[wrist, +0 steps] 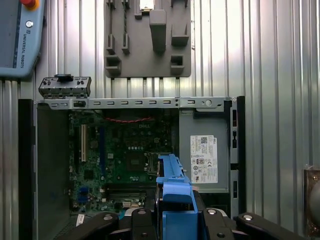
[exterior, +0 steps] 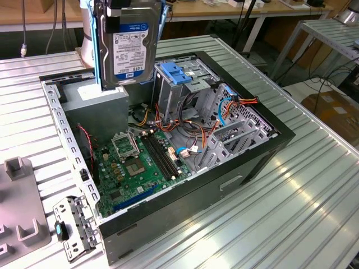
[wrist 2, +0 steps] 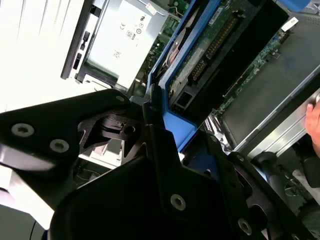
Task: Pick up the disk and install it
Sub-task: 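Insert the disk into the insertion slot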
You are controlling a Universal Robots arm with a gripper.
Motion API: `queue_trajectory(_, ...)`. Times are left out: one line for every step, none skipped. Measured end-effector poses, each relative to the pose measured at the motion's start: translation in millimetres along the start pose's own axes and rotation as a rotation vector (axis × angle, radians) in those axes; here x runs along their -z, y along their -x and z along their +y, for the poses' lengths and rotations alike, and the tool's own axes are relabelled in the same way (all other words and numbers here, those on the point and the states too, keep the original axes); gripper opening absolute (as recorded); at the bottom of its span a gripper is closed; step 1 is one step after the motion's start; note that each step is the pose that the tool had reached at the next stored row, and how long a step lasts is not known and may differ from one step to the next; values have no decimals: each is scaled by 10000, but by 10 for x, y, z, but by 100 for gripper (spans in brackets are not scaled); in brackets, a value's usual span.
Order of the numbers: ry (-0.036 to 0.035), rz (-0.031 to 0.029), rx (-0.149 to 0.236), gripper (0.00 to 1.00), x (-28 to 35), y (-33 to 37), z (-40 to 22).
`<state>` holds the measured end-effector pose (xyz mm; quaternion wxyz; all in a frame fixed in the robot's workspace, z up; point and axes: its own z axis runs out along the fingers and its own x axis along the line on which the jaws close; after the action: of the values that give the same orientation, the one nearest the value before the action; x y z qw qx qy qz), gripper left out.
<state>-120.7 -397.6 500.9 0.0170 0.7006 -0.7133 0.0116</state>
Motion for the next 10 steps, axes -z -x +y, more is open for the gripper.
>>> queue_trajectory(0,1,-1,37,0,-6,0)
queue_trajectory(1,1,0,37,0,-22,-1)
queue_trajectory(0,1,0,37,-1,-33,-1)
queue_trajectory(0,1,0,37,-1,-40,-1)
queue_trajectory(1,1,0,37,-1,-50,-1)
queue_trajectory(0,0,0,37,-2,-61,-1)
queue_trajectory(0,0,0,37,-2,-68,-1)
queue_trajectory(0,1,-1,37,-3,-79,-1)
queue_trajectory(0,1,-1,37,-3,-93,-2)
queue_trajectory(1,1,0,37,-4,-103,-2)
